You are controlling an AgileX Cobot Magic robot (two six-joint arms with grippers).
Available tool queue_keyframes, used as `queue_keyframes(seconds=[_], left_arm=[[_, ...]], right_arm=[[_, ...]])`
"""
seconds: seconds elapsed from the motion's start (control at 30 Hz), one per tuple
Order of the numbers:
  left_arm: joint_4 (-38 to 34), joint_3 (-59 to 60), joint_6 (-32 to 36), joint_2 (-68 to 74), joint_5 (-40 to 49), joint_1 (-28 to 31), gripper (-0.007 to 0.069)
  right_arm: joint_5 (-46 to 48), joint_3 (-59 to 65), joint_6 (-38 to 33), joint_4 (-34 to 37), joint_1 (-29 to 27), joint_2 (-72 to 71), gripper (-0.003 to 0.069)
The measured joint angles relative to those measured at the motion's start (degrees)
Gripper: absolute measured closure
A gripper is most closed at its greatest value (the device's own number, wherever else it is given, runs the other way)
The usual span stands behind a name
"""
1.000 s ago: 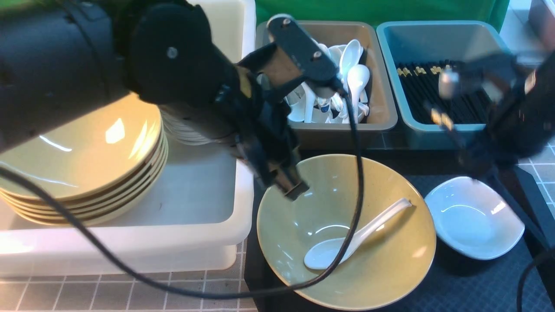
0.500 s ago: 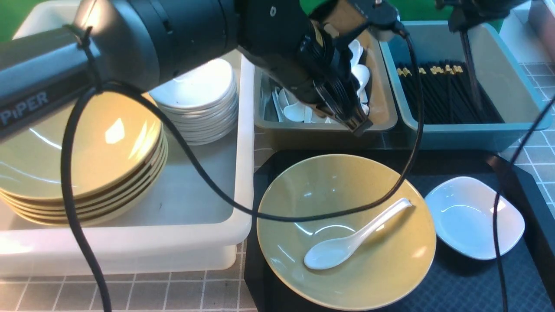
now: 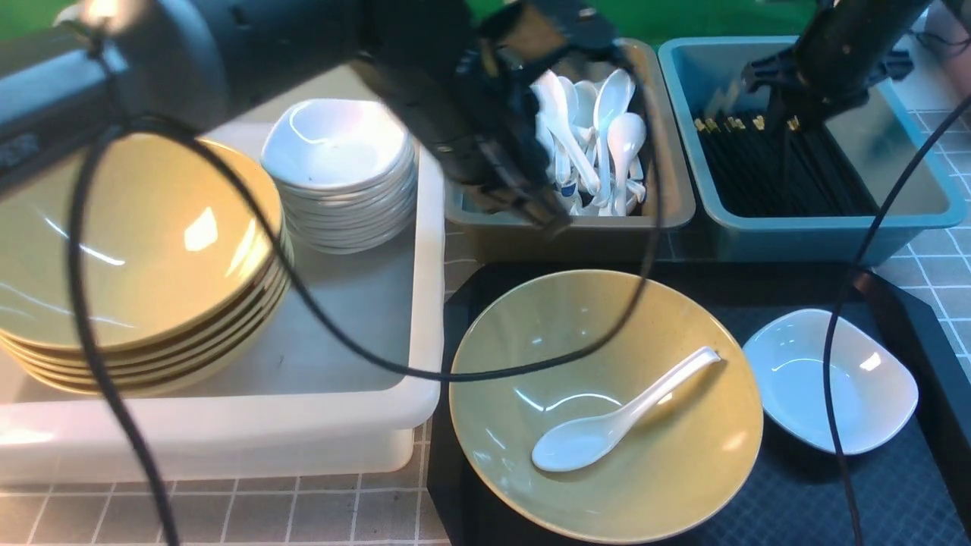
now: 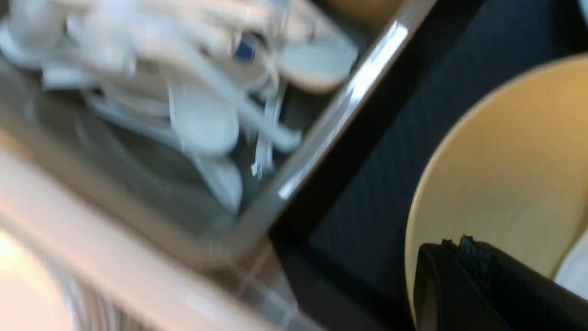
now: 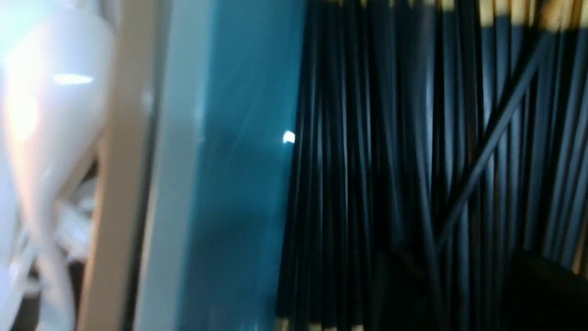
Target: On grey table put chopsticks spoon bowls plates into blue grey white boxes.
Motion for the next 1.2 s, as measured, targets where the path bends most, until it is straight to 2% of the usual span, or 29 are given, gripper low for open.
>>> queue_keyframes(seconds=[0.1, 0.27, 0.33, 0.47, 0.53, 0.6, 0.73, 0.97, 1.2], left_arm=[[-3.6, 7.7, 2.5, -6.5, -0.4, 2.8, 0.0636], [-7.1, 16.4, 4.3, -15.9, -1.6, 5.0, 0.0636], [-7.5, 19.5, 4.4, -19.4, -2.0, 5.4, 0.0636], [-7.5, 28.1, 4.6, -26.0, -4.6, 5.7, 0.0636], [-7.6, 31.3, 4.7, -28.0, -6.7, 5.7, 0.0636], [-7.7, 34.0, 4.8, -29.1, -8.9, 5.7, 0.0636], [-7.7, 35.4, 5.3, -29.3, -11.1, 5.7, 0.0636], [-7.8, 35.8, 5.5, -29.3, -11.9, 5.7, 0.0636], [-7.8, 35.8, 7.1, -29.3, -12.1, 5.7, 0.0636]], right_arm=[[0.0, 2.1, -6.4, 5.1, 0.3, -5.6, 0.025], [0.0, 7.2, -12.4, 8.0, 2.4, -12.5, 0.0238], [0.0, 11.2, -16.2, 8.6, 4.7, -17.1, 0.0236], [0.0, 27.5, -26.6, 9.7, 12.2, -27.3, 0.0236], [0.0, 31.0, -29.2, 9.7, 13.9, -28.7, 0.0236], [0.0, 40.6, -38.5, 9.7, 18.6, -30.4, 0.0236], [-0.1, 48.2, -48.2, 9.4, 23.2, -28.1, 0.0236], [-2.5, 50.6, -57.6, 8.6, 25.3, -21.7, 0.0235], [-2.6, 50.6, -60.4, 8.8, 25.3, -18.1, 0.0235]])
